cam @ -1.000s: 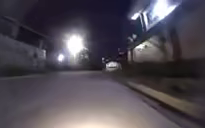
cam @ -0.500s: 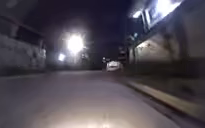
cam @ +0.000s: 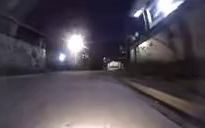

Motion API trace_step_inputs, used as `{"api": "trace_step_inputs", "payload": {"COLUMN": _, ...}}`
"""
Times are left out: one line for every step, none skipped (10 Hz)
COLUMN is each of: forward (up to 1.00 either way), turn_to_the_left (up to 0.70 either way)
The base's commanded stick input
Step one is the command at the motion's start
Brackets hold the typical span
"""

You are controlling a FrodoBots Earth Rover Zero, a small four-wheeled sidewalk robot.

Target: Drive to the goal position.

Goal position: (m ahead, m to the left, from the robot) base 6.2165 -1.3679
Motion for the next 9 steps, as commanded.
{"api": "trace_step_inputs", "payload": {"forward": 0.50, "turn_to_the_left": 0.00}}
{"api": "trace_step_inputs", "payload": {"forward": 0.50, "turn_to_the_left": 0.00}}
{"api": "trace_step_inputs", "payload": {"forward": 0.50, "turn_to_the_left": 0.00}}
{"api": "trace_step_inputs", "payload": {"forward": 0.50, "turn_to_the_left": 0.00}}
{"api": "trace_step_inputs", "payload": {"forward": 0.50, "turn_to_the_left": 0.00}}
{"api": "trace_step_inputs", "payload": {"forward": 0.50, "turn_to_the_left": 0.00}}
{"api": "trace_step_inputs", "payload": {"forward": 0.50, "turn_to_the_left": 0.00}}
{"api": "trace_step_inputs", "payload": {"forward": 0.50, "turn_to_the_left": 0.00}}
{"api": "trace_step_inputs", "payload": {"forward": 0.50, "turn_to_the_left": 0.00}}
